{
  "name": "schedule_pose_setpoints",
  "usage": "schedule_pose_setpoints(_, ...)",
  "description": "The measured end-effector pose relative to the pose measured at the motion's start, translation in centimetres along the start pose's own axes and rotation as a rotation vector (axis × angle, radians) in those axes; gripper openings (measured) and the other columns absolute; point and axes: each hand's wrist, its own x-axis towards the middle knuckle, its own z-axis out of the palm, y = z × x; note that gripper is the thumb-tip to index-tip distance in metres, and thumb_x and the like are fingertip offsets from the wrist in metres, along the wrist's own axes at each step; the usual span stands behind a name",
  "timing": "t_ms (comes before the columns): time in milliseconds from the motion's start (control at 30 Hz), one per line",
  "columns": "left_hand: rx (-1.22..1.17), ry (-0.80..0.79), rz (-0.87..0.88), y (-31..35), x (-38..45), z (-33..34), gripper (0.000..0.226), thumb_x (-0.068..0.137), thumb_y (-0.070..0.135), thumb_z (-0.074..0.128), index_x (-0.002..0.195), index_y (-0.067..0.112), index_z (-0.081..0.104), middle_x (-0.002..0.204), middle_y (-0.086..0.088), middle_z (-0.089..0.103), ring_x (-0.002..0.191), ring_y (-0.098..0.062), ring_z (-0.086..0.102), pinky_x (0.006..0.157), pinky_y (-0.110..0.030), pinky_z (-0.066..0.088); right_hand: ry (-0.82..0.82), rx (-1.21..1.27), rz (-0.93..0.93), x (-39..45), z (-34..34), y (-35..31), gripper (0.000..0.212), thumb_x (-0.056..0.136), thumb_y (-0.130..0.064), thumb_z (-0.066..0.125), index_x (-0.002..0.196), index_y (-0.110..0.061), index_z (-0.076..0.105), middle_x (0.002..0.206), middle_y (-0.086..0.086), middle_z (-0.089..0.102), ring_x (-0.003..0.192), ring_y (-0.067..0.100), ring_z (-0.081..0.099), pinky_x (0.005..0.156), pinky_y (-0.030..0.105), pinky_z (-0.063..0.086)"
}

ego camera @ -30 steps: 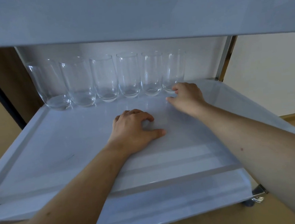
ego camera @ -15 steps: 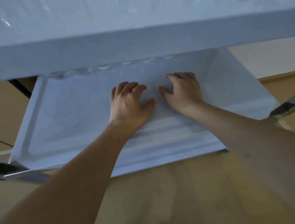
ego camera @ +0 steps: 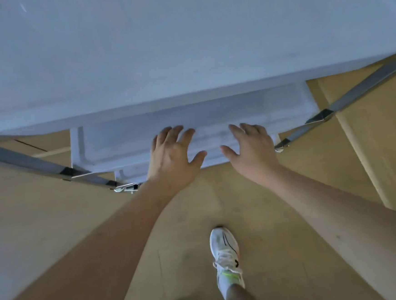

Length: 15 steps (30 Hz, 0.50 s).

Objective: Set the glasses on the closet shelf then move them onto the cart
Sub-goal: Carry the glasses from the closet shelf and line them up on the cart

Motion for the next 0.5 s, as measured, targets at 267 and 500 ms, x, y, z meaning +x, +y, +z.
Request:
schedule_pose_setpoints(267,-0.052,-0.074,-0.040,5.6,-10.6,-11.8,0.062,0.090,0.046,0.068,0.143,0.018,0.054,0.151,-0.013,0.048,0.142,-0.035,0.038,0.115,-0.052,0.032,-0.041,0.032,0.059,-12.7,-11.3,-4.0,0.068,0.099,-0.056,0.049,0.155,-0.021,0.034,0.159,0.009,0.035,0.144,0.034,0.029,0.115,0.044,0.025)
schedule_pose_setpoints(500,-0.016,-0.046,0.131,13.2,-13.6,-24.0,0.065,0.091,0.047,0.068,0.146,0.018,0.050,0.154,-0.014,0.043,0.143,-0.036,0.035,0.115,-0.051,0.030,0.052,0.065,0.111,-21.7,-22.1,-7.5,0.066,0.100,-0.048,0.049,0.157,-0.022,0.029,0.160,0.008,0.032,0.146,0.032,0.024,0.118,0.044,0.026)
